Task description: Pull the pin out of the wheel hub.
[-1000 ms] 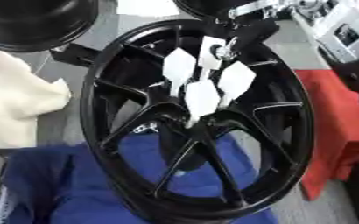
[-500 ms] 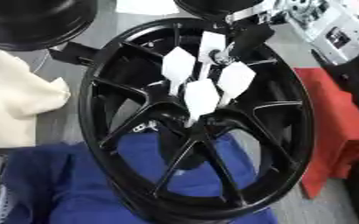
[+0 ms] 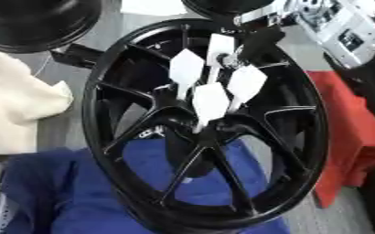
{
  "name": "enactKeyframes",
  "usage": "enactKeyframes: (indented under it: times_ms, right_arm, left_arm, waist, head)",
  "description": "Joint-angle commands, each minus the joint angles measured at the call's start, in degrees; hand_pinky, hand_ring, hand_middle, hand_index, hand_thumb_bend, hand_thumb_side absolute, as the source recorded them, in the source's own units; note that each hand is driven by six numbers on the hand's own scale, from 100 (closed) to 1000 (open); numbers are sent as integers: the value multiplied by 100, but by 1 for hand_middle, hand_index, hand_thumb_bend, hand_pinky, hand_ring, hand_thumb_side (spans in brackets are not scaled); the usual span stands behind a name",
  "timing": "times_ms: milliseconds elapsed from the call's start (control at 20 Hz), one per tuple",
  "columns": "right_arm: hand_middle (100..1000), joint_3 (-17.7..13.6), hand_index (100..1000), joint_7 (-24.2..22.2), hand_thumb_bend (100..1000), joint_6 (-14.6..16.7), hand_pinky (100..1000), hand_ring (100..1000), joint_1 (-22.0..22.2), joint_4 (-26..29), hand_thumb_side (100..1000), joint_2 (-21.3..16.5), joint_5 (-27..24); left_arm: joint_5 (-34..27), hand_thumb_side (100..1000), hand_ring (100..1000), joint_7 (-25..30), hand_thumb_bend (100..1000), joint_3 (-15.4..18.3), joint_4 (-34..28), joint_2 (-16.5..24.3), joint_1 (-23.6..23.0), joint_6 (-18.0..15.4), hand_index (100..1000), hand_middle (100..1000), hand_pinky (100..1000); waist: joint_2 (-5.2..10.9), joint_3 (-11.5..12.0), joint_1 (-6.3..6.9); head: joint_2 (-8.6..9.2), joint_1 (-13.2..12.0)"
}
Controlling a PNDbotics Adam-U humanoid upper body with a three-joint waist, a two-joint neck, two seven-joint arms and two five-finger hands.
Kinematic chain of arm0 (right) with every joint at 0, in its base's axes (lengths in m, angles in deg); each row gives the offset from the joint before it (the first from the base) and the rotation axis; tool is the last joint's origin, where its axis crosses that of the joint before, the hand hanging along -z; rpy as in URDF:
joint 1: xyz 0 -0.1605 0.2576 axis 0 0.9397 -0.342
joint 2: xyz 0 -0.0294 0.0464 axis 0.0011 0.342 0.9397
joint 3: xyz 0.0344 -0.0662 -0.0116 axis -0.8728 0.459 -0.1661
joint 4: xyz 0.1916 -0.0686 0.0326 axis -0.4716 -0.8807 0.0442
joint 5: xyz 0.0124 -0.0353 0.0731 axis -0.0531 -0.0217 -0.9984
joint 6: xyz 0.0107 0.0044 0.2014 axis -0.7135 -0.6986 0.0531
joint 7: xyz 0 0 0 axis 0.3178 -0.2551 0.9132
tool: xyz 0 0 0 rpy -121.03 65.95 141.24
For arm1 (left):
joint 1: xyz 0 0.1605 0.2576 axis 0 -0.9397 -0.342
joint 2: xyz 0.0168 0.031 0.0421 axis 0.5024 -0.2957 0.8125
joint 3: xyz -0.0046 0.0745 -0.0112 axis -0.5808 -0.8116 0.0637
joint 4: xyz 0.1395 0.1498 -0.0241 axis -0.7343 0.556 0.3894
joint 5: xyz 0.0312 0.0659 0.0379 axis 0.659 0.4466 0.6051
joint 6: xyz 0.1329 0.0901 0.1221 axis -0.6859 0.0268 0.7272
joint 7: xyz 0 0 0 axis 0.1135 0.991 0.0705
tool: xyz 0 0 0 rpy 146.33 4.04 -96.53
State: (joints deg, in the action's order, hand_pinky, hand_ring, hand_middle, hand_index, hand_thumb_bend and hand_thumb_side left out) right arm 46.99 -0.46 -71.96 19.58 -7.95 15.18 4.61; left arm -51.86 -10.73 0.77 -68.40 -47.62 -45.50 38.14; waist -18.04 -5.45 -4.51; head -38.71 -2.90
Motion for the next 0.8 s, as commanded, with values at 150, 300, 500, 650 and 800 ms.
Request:
enactKeyframes:
  times_ms: [150,300,500,650,800]
  right_arm:
    - [511,-213,682,-2,100,-11,817,777,-164,156,546,-62,-62]
    - [449,-266,609,-2,100,-43,782,719,-179,177,510,-46,-117]
    - [402,-312,558,-2,100,-131,754,662,-205,169,447,-9,-193]
    - [360,-334,514,-2,100,-146,728,612,-213,187,366,4,-209]
    - [326,-479,480,-1,100,-214,707,580,-227,303,333,7,-263]
  left_arm:
    - [-38,749,772,20,113,40,-115,54,57,-3,758,647,746]
    - [-38,747,773,16,113,49,-115,49,62,-10,756,647,746]
    - [-40,746,773,16,113,51,-115,43,66,-16,755,648,747]
    - [-35,747,774,20,113,53,-115,38,61,-15,755,648,747]
    - [-23,748,776,26,114,59,-115,24,47,-12,753,650,748]
  waist:
    - [90,-6,14]
    - [94,-4,13]
    - [104,-5,10]
    - [102,-1,9]
    - [101,-2,11]
  head:
    - [-5,13]
    - [-7,15]
    - [-5,26]
    - [-5,32]
    - [-9,38]
